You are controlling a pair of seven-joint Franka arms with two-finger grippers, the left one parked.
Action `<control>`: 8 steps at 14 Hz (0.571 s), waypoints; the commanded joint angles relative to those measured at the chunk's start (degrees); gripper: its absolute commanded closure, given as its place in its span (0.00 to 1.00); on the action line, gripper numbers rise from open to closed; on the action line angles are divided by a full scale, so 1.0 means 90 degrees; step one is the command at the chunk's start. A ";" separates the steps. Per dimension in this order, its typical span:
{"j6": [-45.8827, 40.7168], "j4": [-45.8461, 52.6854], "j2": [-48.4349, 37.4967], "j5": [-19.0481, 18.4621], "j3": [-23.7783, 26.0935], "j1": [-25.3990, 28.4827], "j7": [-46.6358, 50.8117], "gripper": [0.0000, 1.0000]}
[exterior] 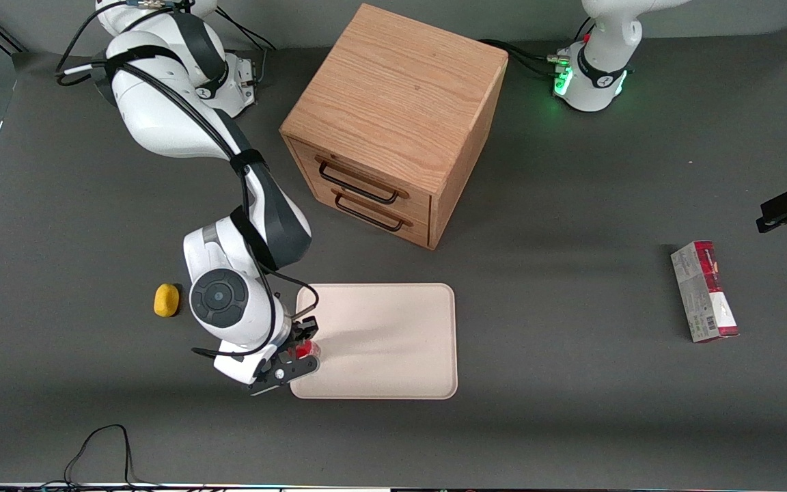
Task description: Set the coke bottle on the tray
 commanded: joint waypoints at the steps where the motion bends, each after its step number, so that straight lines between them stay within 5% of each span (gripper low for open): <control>1: 0.0073 0.0217 0.0100 0.0091 0.0045 -0.0039 0.0002 0.88; 2: 0.0073 0.0217 0.0100 0.0091 0.0045 -0.0039 0.0070 0.29; 3: 0.0073 0.0217 0.0091 0.0091 0.0045 -0.0039 0.0109 0.02; 8: -0.0404 0.0217 -0.0386 0.0091 -0.0003 -0.0029 0.0100 0.00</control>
